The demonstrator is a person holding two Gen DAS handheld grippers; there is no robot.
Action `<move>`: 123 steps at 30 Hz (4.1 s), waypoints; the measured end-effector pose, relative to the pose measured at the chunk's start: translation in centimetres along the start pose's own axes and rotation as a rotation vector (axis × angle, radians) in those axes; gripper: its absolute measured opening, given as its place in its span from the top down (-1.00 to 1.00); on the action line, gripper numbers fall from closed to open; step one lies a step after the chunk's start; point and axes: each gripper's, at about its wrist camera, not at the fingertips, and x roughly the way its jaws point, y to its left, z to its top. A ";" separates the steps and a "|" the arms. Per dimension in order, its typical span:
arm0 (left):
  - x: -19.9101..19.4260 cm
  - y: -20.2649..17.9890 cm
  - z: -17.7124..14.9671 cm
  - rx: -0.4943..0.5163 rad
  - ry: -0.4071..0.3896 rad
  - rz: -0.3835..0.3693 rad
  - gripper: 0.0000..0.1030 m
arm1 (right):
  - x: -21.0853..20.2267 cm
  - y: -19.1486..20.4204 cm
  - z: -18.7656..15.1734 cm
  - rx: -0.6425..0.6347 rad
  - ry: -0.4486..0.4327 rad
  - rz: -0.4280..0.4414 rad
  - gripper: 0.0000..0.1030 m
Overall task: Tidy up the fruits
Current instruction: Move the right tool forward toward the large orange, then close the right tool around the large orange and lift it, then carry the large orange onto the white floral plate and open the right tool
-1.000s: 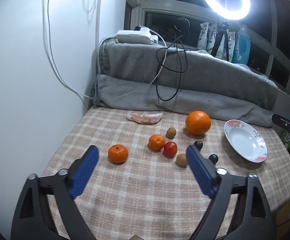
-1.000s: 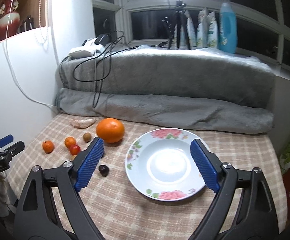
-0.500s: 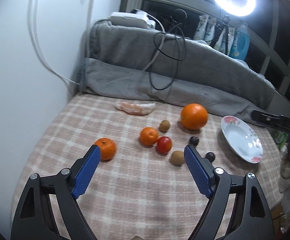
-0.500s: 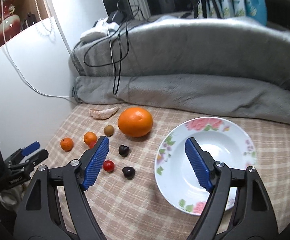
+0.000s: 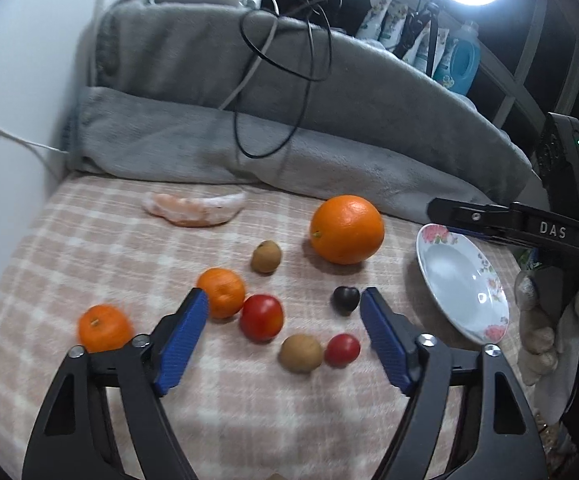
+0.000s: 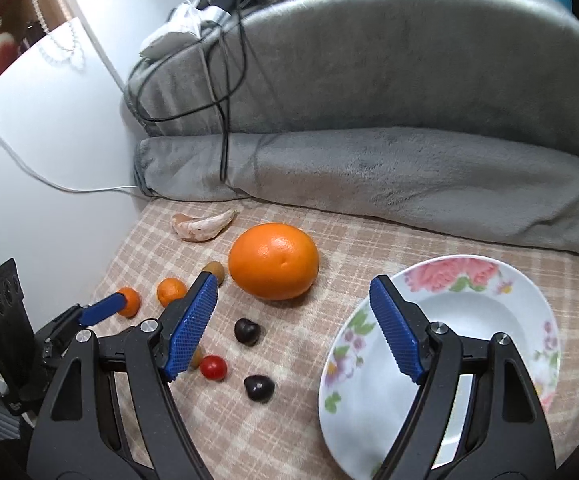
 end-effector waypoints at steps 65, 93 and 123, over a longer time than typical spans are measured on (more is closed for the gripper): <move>8.1 -2.3 4.0 0.000 0.135 -0.213 -0.10 | 7.5 -1.1 2.6 0.121 0.196 0.200 -0.38; 3.7 -10.2 1.3 0.120 0.110 -0.291 -0.10 | -2.6 -4.2 -1.5 0.165 0.092 0.136 -0.38; 0.5 -10.8 -1.8 0.178 0.077 -0.245 -0.03 | -10.2 -6.0 -4.8 0.088 -0.076 -0.091 -0.54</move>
